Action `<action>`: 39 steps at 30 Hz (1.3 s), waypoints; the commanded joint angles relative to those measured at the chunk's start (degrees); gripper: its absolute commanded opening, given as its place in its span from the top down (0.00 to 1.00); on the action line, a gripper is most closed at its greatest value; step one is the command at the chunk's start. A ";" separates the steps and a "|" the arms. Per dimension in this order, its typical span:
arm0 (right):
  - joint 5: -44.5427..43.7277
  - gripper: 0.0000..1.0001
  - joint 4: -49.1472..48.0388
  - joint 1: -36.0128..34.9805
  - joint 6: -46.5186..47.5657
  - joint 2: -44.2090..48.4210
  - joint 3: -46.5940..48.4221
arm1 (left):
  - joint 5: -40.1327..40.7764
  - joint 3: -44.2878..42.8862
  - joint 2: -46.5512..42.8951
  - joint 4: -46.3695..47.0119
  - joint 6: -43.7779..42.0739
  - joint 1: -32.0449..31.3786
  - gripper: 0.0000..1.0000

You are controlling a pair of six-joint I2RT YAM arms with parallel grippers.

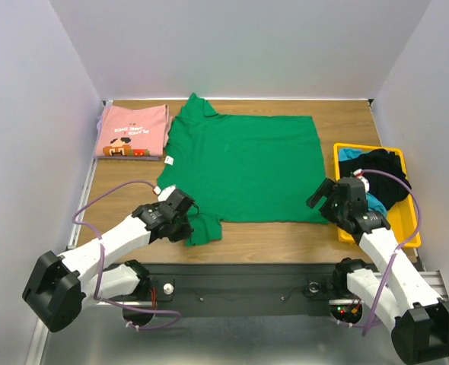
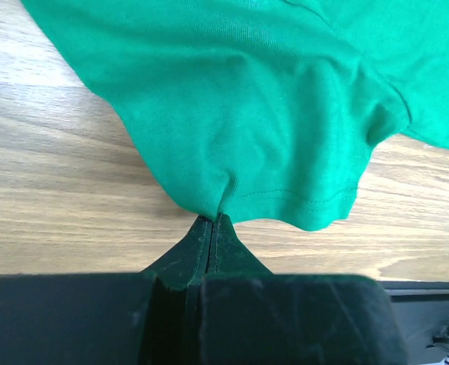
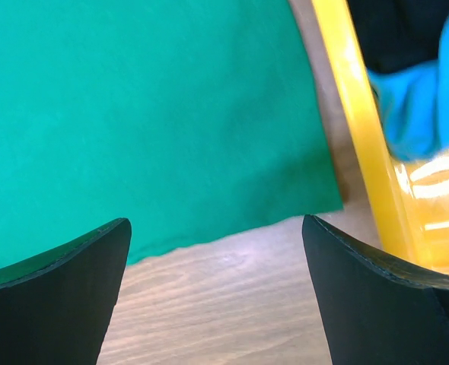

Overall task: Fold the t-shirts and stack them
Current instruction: Flatten the tshirt out

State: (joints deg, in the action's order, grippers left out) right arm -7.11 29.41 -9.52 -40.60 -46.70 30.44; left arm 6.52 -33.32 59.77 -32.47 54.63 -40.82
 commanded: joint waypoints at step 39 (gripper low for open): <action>-2.82 1.00 -14.47 -0.41 -5.99 -8.76 -5.74 | 6.92 -6.14 -5.71 7.68 1.71 -0.23 1.00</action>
State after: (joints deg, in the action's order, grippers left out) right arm -9.43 17.50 -9.82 -48.84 -56.16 21.85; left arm 10.44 -36.18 55.16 -26.83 56.05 -40.82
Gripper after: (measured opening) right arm 0.033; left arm 0.025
